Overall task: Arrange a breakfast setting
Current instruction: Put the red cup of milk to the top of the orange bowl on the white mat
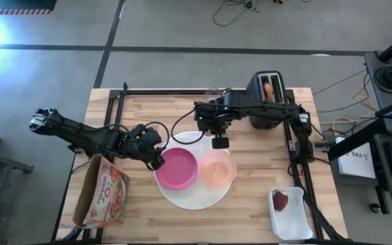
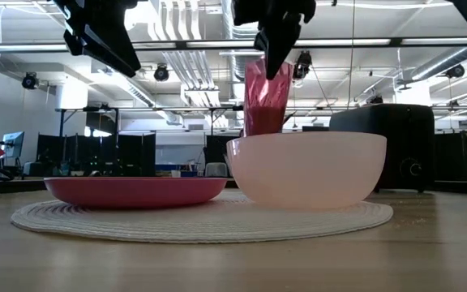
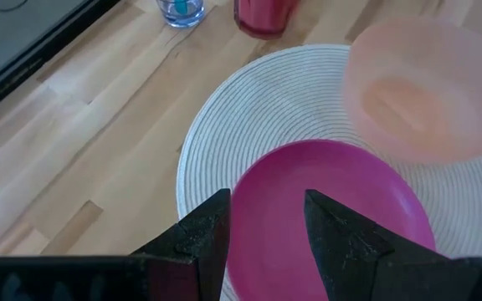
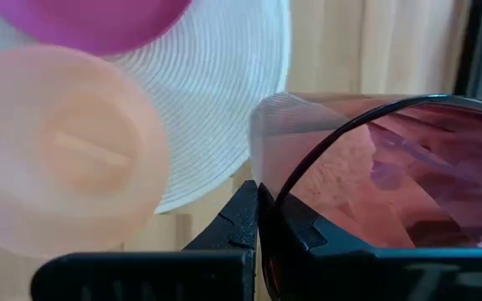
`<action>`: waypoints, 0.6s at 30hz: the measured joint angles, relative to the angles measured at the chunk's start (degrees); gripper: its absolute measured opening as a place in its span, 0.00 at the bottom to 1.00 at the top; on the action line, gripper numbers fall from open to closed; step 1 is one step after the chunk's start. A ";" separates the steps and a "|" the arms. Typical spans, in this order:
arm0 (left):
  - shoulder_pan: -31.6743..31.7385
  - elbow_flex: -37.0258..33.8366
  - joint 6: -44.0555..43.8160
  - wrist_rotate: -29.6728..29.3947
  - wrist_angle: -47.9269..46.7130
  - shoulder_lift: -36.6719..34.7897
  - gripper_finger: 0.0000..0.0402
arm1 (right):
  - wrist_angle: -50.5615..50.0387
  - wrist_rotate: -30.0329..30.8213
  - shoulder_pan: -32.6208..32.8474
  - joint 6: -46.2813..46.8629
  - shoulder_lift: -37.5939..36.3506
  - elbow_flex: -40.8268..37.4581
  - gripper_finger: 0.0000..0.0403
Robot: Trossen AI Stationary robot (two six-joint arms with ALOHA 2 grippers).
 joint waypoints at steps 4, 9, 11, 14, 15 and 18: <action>-0.13 0.02 -0.41 0.00 0.28 0.00 0.34 | 0.43 -1.54 0.22 -1.80 2.49 -0.17 0.02; -0.13 0.02 -1.02 0.00 0.25 0.00 0.34 | 0.41 -1.16 0.04 -3.53 6.07 -0.19 0.02; -0.20 0.02 -1.02 0.00 0.26 0.00 0.34 | 0.35 -1.07 0.07 -3.96 7.13 -0.19 0.02; -0.20 0.02 -1.01 0.00 0.20 0.00 0.34 | 0.33 -1.45 0.07 -4.13 8.13 -0.28 0.02; -0.20 0.02 -1.00 0.00 0.13 0.00 0.34 | 0.29 -1.49 0.07 -4.09 8.14 -0.28 0.02; -0.33 0.02 -0.89 0.02 -0.26 0.00 0.34 | 0.46 -1.54 0.04 -4.12 8.14 -0.28 0.02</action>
